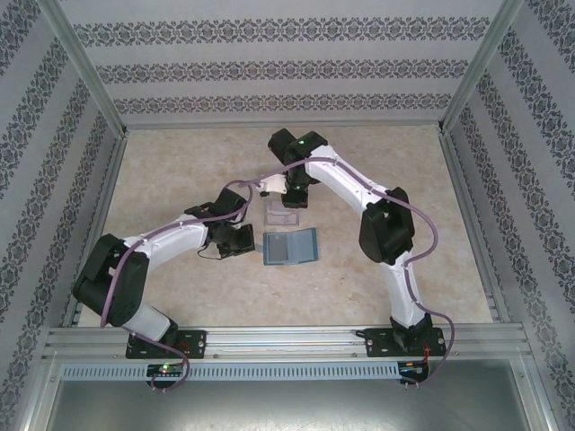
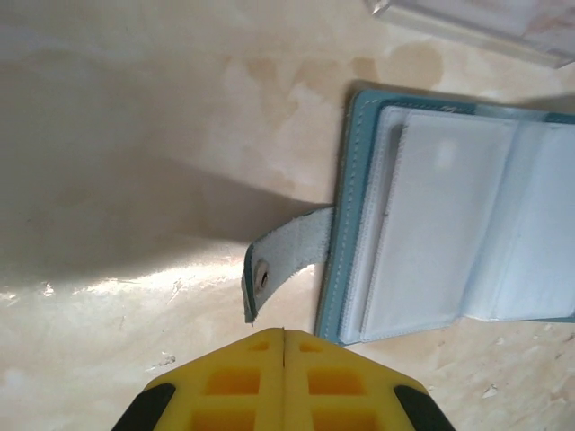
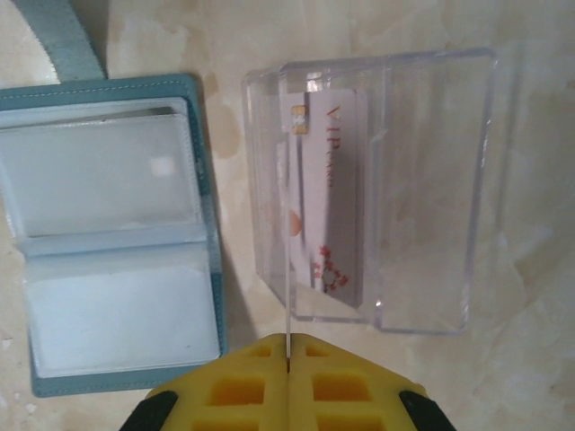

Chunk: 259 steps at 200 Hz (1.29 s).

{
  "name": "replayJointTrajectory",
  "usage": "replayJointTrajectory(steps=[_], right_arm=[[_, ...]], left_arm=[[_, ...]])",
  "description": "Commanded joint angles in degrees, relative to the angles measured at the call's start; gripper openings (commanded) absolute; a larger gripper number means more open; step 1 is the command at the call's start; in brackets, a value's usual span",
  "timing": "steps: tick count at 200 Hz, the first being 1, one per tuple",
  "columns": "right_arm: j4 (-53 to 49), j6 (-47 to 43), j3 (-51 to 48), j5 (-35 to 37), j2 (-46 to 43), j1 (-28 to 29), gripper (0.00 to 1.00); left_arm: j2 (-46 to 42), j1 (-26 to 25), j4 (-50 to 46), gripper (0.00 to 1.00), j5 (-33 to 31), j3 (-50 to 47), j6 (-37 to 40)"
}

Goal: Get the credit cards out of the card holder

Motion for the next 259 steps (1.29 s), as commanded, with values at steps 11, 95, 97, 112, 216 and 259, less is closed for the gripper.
replayJointTrajectory(steps=[11, 95, 97, 112, 216, 259], right_arm=[[-5.9, -3.3, 7.6, 1.2, 4.8, -0.2, 0.01], [-9.0, -5.2, 14.6, 0.9, 11.1, 0.2, 0.0], [-9.0, -5.2, 14.6, 0.9, 11.2, 0.2, 0.01], [-9.2, -5.2, 14.8, 0.6, 11.9, 0.4, 0.0], [-9.3, -4.2, 15.0, -1.0, 13.2, 0.6, 0.15], [-9.2, -3.5, 15.2, 0.5, 11.2, 0.4, 0.16]], left_arm=[[-1.8, 1.1, -2.1, 0.0, -1.8, -0.9, -0.4], [-2.6, 1.9, -2.5, 0.0, -1.9, -1.9, -0.5], [-2.6, 1.9, -2.5, 0.0, -1.9, -2.0, -0.4], [-2.6, 2.1, -2.5, 0.0, -1.8, -2.2, -0.5], [-2.6, 2.4, -2.1, 0.0, -1.5, -2.7, -0.4], [-2.0, 2.3, -1.6, 0.0, -0.8, -2.2, -0.3]])
